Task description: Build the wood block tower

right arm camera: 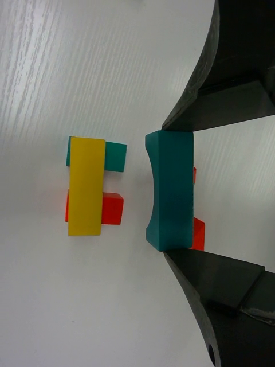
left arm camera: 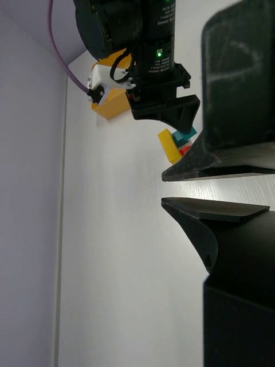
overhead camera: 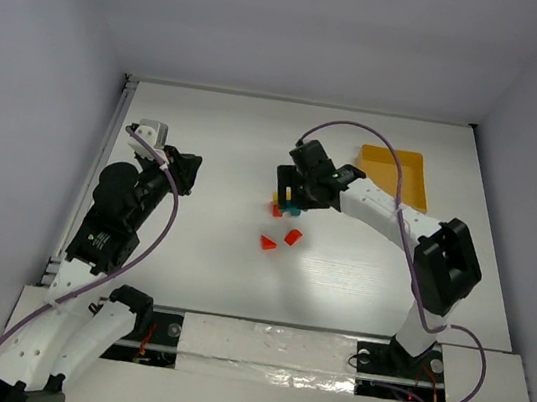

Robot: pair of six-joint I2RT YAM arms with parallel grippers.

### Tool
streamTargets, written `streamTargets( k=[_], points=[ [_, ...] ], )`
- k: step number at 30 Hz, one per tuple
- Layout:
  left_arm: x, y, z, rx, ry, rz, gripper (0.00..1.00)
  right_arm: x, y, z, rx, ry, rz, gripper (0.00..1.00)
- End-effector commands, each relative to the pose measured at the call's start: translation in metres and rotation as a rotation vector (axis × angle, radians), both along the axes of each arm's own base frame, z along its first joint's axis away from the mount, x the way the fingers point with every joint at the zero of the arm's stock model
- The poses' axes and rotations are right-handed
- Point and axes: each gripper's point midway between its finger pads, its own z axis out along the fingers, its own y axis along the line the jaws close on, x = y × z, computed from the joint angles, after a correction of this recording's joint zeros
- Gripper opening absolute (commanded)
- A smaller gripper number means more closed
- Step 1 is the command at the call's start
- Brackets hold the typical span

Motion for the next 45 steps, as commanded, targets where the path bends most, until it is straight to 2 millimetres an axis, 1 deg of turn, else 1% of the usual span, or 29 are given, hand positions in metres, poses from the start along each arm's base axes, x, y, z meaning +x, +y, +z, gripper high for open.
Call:
streamTargets(
  k=[1, 6, 11, 12, 18, 31, 40, 45],
  points=[
    [-0.001, -0.003, 0.013, -0.020, -0.049, -0.017, 0.15, 0.015, 0.011, 0.016, 0.023, -0.050, -0.024, 0.82],
    [-0.003, -0.003, 0.015, -0.025, -0.054, -0.024, 0.15, 0.021, 0.013, 0.006, -0.002, -0.039, -0.035, 0.82],
    [-0.005, -0.005, 0.016, -0.031, -0.056, -0.036, 0.15, 0.024, 0.015, 0.005, -0.003, -0.038, -0.044, 0.82],
    [-0.005, -0.006, 0.017, -0.032, -0.058, -0.039, 0.15, 0.021, 0.018, 0.005, -0.003, -0.036, -0.036, 0.82],
    [-0.007, -0.007, 0.018, -0.038, -0.062, -0.047, 0.16, 0.023, 0.021, -0.003, -0.012, -0.018, -0.035, 0.82],
    [-0.006, -0.007, 0.016, -0.033, -0.056, -0.049, 0.15, 0.024, 0.023, -0.013, -0.019, -0.007, -0.030, 0.83],
    [-0.006, -0.007, 0.017, -0.034, -0.059, -0.047, 0.15, 0.026, 0.023, -0.013, -0.023, -0.013, -0.034, 0.83],
    [-0.006, -0.008, 0.016, -0.034, -0.055, -0.052, 0.16, 0.026, 0.023, -0.019, -0.031, -0.002, -0.039, 0.84]
  ],
)
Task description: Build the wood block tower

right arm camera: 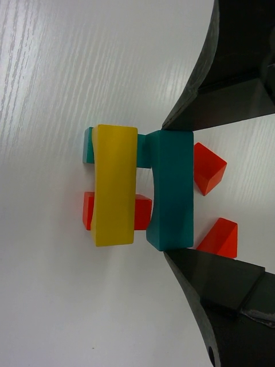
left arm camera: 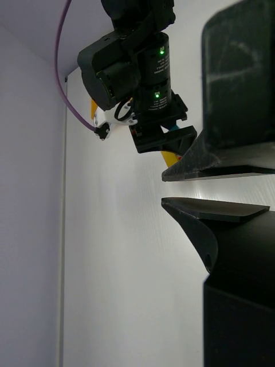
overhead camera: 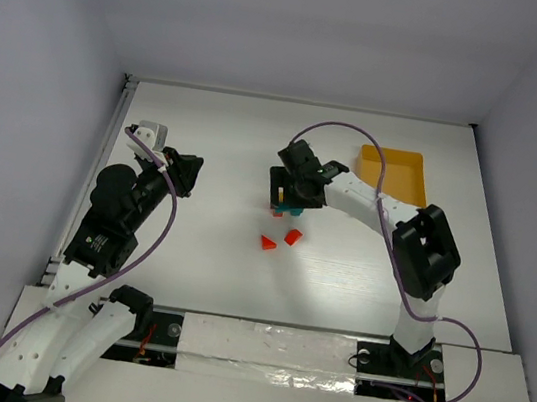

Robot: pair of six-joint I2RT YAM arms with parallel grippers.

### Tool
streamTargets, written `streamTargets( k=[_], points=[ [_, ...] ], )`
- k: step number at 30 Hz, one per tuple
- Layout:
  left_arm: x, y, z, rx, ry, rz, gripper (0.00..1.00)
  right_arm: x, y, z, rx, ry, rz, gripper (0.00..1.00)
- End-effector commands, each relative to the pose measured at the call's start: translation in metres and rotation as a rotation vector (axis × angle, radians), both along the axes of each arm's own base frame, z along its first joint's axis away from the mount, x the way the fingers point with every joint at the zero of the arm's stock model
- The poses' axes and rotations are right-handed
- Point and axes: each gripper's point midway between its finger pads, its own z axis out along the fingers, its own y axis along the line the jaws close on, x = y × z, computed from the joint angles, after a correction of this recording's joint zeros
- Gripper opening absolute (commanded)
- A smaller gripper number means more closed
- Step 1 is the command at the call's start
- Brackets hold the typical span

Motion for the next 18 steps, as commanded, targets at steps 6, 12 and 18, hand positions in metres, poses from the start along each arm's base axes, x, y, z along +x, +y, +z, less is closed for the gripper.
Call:
streamTargets(
  k=[6, 12, 18],
  points=[
    [-0.0008, -0.0033, 0.0119, -0.019, -0.044, -0.020, 0.15, 0.0145, 0.0100, 0.0125, 0.013, -0.053, -0.020, 0.85],
    [-0.0003, -0.0037, 0.0107, -0.018, -0.040, -0.022, 0.15, 0.0164, 0.0107, 0.0135, 0.015, -0.059, -0.024, 0.85],
    [-0.0007, -0.0039, 0.0115, -0.019, -0.043, -0.023, 0.15, 0.0169, 0.0116, 0.0099, 0.012, -0.053, -0.024, 0.85]
  ],
)
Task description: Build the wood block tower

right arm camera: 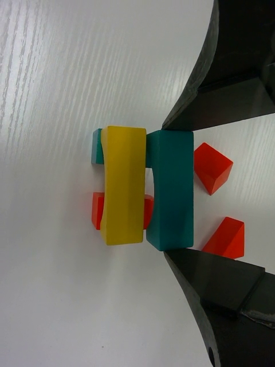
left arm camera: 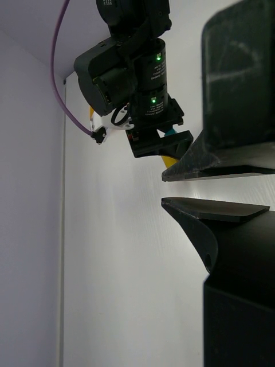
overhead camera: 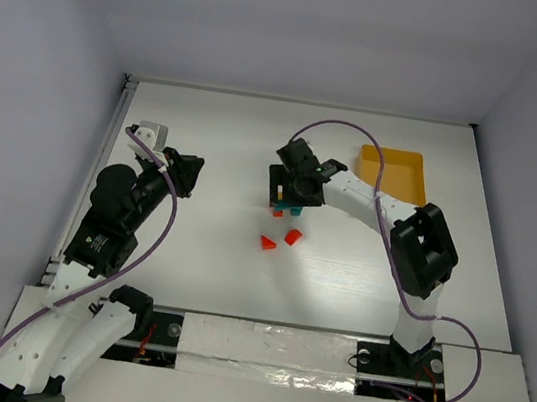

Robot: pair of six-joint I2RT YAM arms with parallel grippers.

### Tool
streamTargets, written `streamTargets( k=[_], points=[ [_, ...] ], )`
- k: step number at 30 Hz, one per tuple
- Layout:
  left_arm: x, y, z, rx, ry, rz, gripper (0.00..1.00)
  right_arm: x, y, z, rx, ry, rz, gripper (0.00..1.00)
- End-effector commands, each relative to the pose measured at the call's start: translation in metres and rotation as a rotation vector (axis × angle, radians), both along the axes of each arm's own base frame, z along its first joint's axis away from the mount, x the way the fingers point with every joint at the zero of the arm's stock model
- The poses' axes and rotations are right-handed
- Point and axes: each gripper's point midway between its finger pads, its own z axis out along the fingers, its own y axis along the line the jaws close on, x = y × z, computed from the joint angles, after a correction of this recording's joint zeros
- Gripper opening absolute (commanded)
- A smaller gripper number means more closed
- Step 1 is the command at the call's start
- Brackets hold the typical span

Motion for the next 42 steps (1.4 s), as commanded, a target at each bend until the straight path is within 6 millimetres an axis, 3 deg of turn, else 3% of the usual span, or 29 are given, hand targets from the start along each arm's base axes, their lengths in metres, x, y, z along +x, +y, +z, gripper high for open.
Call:
streamTargets(
  k=[1, 42],
  points=[
    [0.0004, -0.0023, 0.0111, -0.018, -0.041, -0.013, 0.16, 0.0110, 0.0107, 0.0099, 0.022, -0.039, -0.015, 0.85],
    [0.0000, -0.0017, 0.0119, -0.020, -0.044, -0.010, 0.15, 0.0165, 0.0136, 0.0082, 0.036, -0.054, -0.041, 0.87]
  ],
)
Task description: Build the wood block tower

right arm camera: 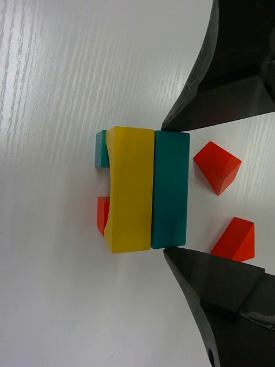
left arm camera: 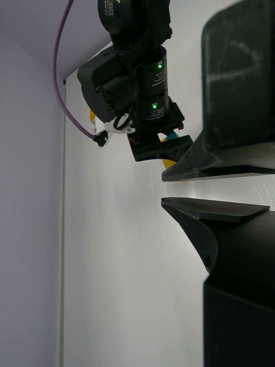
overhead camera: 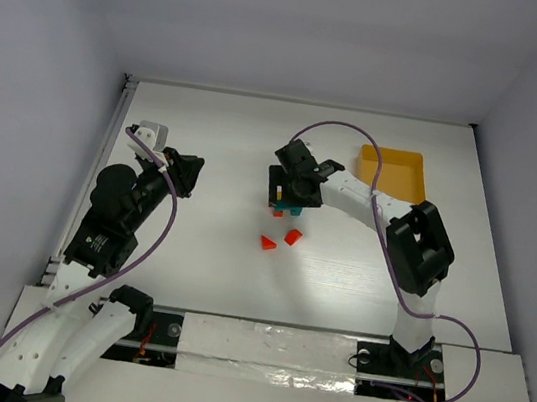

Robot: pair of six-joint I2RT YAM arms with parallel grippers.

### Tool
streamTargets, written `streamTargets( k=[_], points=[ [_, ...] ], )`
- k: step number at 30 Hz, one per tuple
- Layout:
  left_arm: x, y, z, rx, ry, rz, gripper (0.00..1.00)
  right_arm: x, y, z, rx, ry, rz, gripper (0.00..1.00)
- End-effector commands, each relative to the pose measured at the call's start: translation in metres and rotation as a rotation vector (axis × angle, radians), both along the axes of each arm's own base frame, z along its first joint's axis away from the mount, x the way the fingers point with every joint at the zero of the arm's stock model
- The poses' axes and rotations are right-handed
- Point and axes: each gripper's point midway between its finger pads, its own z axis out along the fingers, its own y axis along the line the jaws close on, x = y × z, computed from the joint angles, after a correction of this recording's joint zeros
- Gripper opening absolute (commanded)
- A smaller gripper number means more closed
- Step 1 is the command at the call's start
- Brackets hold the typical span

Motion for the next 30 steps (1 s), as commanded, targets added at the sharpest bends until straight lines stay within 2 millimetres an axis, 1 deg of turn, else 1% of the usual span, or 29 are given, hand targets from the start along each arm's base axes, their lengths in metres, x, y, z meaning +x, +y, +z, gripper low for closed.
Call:
streamTargets(
  k=[1, 8, 10, 13, 14, 16, 17, 20, 21, 24, 25, 26, 27, 28, 29, 30],
  points=[
    [0.001, -0.001, 0.011, -0.018, -0.041, -0.007, 0.15, 0.013, 0.014, 0.017, 0.046, -0.062, -0.013, 0.87],
    [0.001, -0.001, 0.011, -0.017, -0.042, -0.007, 0.15, 0.015, 0.015, 0.021, 0.055, -0.069, -0.015, 0.87],
    [0.001, -0.001, 0.011, -0.017, -0.043, -0.007, 0.15, 0.015, 0.016, 0.025, 0.067, -0.077, -0.017, 0.87],
    [0.000, -0.001, 0.012, -0.018, -0.045, -0.007, 0.15, 0.015, 0.016, 0.039, 0.095, -0.106, -0.025, 0.88],
    [0.000, -0.001, 0.012, -0.018, -0.045, -0.006, 0.15, 0.014, 0.014, 0.049, 0.110, -0.122, -0.029, 0.89],
    [0.001, -0.001, 0.011, -0.017, -0.042, -0.007, 0.15, 0.015, 0.012, 0.060, 0.121, -0.147, -0.039, 0.90],
    [0.001, -0.001, 0.011, -0.016, -0.040, -0.007, 0.15, 0.015, 0.011, 0.069, 0.132, -0.162, -0.043, 0.90],
    [0.002, -0.001, 0.010, -0.014, -0.038, -0.004, 0.15, 0.015, 0.007, 0.080, 0.144, -0.190, -0.055, 0.91],
    [0.002, -0.001, 0.009, -0.013, -0.037, -0.001, 0.15, 0.014, 0.004, 0.089, 0.154, -0.215, -0.066, 0.90],
    [0.004, 0.001, 0.008, -0.009, -0.034, 0.010, 0.15, 0.011, -0.004, 0.101, 0.173, -0.253, -0.081, 0.86],
    [0.004, 0.002, 0.008, -0.007, -0.034, 0.014, 0.15, 0.006, -0.008, 0.108, 0.195, -0.274, -0.078, 0.77],
    [0.005, 0.002, 0.008, -0.007, -0.034, 0.016, 0.15, 0.002, -0.010, 0.112, 0.210, -0.287, -0.071, 0.66],
    [0.005, 0.002, 0.009, -0.006, -0.036, 0.017, 0.15, -0.002, -0.012, 0.114, 0.229, -0.297, -0.066, 0.52],
    [0.005, 0.003, 0.009, -0.005, -0.038, 0.025, 0.15, -0.015, -0.015, 0.112, 0.258, -0.308, -0.050, 0.23],
    [0.005, 0.005, 0.010, -0.003, -0.041, 0.031, 0.15, -0.023, -0.016, 0.109, 0.284, -0.289, -0.049, 0.13],
    [0.006, 0.006, 0.010, 0.000, -0.043, 0.038, 0.15, -0.029, -0.019, 0.105, 0.295, -0.279, -0.054, 0.05]
  ],
)
